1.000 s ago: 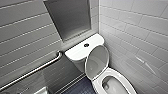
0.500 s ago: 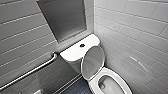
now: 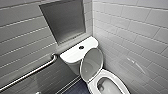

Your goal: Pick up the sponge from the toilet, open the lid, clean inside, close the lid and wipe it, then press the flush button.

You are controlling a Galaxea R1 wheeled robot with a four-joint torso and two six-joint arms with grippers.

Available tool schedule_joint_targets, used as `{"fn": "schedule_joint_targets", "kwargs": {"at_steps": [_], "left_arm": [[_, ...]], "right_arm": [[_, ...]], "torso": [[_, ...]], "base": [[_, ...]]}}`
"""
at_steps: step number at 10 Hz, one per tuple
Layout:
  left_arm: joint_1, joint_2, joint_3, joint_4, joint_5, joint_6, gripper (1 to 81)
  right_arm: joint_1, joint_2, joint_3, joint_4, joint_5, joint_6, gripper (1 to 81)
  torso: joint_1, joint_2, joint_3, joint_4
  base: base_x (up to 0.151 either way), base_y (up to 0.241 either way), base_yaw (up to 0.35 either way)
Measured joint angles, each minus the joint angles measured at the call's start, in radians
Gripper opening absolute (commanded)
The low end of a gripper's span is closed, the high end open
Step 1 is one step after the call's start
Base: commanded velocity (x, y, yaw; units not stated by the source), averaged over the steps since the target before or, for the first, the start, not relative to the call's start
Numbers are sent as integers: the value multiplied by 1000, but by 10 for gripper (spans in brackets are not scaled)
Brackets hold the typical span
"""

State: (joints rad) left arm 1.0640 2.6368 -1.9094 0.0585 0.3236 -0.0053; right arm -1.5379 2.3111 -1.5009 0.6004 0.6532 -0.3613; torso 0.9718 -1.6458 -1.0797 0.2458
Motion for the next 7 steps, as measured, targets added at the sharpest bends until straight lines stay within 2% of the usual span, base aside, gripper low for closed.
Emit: {"fn": "schedule_joint_targets", "kwargs": {"at_steps": [2, 7], "left_arm": [[-106, -31, 15, -48, 2, -20, 811], [-256, -36, 36, -236, 40, -44, 811]], "right_arm": [[-30, 36, -55, -11, 3, 0, 10], [-61, 116, -121, -26, 0, 0, 10]], "torso": [[0, -1, 51, 0], [0, -1, 60, 0]], "base": [[0, 0, 0], [0, 0, 0]]}}
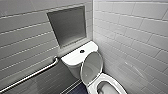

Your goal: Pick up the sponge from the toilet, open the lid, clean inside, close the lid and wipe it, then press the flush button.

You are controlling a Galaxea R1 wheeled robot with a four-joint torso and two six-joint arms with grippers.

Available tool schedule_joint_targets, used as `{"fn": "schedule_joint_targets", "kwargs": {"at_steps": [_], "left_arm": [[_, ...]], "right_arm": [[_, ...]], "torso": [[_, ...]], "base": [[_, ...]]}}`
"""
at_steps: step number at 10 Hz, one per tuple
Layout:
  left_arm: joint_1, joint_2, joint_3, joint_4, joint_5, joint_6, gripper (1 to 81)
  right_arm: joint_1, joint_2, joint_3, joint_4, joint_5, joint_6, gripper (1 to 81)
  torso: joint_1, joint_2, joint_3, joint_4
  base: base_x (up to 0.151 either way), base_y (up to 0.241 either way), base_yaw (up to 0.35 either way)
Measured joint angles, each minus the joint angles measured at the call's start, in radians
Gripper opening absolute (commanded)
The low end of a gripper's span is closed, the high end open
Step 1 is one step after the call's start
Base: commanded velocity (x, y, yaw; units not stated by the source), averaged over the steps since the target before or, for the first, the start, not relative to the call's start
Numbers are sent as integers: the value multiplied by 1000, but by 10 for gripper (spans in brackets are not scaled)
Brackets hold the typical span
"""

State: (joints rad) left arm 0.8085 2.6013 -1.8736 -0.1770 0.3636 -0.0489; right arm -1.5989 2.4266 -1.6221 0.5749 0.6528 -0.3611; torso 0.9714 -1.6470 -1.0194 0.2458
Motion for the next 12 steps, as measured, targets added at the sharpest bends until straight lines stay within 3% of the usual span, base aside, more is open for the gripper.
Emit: {"fn": "schedule_joint_targets", "kwargs": {"at_steps": [8, 12], "left_arm": [[-179, 21, -144, -349, -32, -8, 811], [-241, 1, -172, -488, -125, -8, 811]], "right_arm": [[-30, 59, -60, -3, 0, 4, 10], [-36, 69, -61, -3, 1, 7, 10]], "torso": [[0, 0, 0, 0], [0, 0, 0, 0]], "base": [[0, 0, 0], [0, 0, 0]]}}
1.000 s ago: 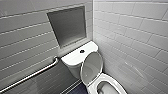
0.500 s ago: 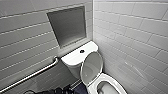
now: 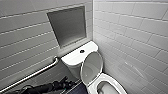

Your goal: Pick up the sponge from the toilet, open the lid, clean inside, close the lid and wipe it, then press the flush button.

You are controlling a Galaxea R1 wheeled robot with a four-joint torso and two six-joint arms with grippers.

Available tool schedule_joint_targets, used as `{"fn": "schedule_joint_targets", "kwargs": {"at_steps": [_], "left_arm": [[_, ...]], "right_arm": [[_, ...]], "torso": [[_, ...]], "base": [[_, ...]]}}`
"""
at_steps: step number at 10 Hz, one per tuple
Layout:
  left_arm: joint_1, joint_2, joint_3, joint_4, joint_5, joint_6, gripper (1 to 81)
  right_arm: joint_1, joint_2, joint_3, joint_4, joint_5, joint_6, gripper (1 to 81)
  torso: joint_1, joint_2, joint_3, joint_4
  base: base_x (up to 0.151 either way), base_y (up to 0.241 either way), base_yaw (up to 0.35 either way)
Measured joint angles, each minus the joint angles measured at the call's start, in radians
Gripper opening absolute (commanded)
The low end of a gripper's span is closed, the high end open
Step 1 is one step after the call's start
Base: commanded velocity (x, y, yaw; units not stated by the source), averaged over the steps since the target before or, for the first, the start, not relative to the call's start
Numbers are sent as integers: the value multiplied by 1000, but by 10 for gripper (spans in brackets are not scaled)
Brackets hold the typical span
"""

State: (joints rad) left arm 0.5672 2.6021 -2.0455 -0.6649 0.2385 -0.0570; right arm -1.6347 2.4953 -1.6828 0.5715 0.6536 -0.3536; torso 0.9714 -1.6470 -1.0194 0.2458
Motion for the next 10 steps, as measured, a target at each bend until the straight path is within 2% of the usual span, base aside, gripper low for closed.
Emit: {"fn": "schedule_joint_targets", "kwargs": {"at_steps": [2, 10], "left_arm": [[-20, 22, -4, -26, -26, 0, 811], [-59, 143, -65, -65, -42, -1, 811]], "right_arm": [[0, 5, 0, 0, 0, 0, 10], [1, 11, 0, 0, 1, 0, 10]], "torso": [[0, 0, 0, 0], [0, 0, 0, 0]], "base": [[0, 0, 0], [0, 0, 0]]}}
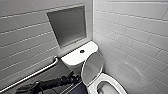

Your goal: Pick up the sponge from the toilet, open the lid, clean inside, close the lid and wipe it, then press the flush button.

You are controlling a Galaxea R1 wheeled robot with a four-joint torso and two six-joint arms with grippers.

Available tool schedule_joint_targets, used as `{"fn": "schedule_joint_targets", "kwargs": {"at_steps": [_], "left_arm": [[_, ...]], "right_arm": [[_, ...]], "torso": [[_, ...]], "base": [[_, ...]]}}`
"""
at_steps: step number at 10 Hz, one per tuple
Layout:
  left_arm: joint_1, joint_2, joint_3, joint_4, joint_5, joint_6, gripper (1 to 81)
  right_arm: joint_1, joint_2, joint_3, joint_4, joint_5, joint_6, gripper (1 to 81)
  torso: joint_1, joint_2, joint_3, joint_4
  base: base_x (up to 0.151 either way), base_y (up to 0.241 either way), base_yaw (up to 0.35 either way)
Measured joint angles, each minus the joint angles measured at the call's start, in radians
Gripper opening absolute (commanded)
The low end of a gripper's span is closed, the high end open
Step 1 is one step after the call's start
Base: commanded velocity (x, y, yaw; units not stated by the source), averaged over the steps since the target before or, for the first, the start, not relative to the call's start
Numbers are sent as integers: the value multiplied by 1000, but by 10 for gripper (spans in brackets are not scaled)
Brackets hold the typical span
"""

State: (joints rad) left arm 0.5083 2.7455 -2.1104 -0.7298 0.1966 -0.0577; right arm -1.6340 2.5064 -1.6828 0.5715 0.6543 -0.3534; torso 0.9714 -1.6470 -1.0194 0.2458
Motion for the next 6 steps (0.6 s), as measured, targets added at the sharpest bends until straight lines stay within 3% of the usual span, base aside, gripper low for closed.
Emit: {"fn": "schedule_joint_targets", "kwargs": {"at_steps": [3, 6], "left_arm": [[37, 18, 61, 1, -8, 3, 811], [95, 36, 125, 43, 27, 8, 811]], "right_arm": [[8, 11, 0, 0, 0, -1, 10], [13, 11, 0, 0, -1, -2, 10]], "torso": [[0, 0, 0, 0], [0, 0, 0, 0]], "base": [[0, 0, 0], [0, 0, 0]]}}
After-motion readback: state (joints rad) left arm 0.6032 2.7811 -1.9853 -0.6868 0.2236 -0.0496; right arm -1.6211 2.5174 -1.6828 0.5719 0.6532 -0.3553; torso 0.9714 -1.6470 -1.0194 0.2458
